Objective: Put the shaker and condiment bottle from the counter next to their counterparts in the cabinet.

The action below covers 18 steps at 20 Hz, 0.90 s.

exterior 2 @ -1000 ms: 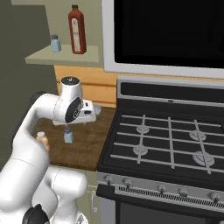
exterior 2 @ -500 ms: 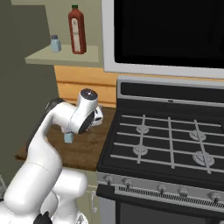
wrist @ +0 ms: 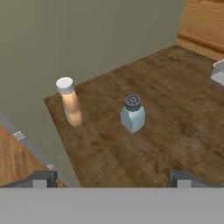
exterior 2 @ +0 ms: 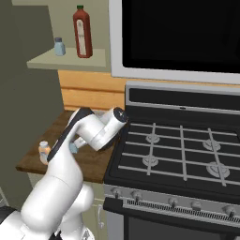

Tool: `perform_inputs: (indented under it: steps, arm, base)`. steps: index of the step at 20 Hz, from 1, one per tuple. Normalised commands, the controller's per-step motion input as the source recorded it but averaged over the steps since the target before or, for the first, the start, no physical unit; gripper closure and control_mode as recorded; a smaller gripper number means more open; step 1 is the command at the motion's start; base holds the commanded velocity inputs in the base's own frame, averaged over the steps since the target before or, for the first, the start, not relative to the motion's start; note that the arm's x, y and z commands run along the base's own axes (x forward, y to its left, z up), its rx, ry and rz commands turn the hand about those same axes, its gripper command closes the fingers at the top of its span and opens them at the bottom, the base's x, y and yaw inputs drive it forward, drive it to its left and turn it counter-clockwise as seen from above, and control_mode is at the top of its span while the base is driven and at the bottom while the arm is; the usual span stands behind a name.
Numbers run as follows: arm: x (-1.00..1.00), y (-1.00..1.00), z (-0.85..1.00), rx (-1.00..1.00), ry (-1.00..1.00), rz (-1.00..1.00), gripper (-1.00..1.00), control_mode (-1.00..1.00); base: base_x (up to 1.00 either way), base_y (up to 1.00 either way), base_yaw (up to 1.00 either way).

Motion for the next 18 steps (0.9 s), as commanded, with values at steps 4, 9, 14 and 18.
perform_inputs:
  steps: [4, 9, 14, 18]
  arm:
    - [0.0, 0.0, -0.12, 0.14, -0.2, 0.48, -1.0, -1.0]
    - [-0.05, 0.01, -0.01, 0.01, -0.07, 0.1, -1.0, -1.0]
    - [0.09, 0.21, -0.15, 0.0, 0.0, 0.02, -1.0, -1.0]
    - [0.12, 0.2, -0.24, 0.0, 0.0, 0.01, -1.0, -1.0]
  base:
    - [0.0, 0.0, 0.0]
    - [0.0, 0.0, 0.0]
    - [0.0, 0.0, 0.0]
    - [0.0, 0.0, 0.0]
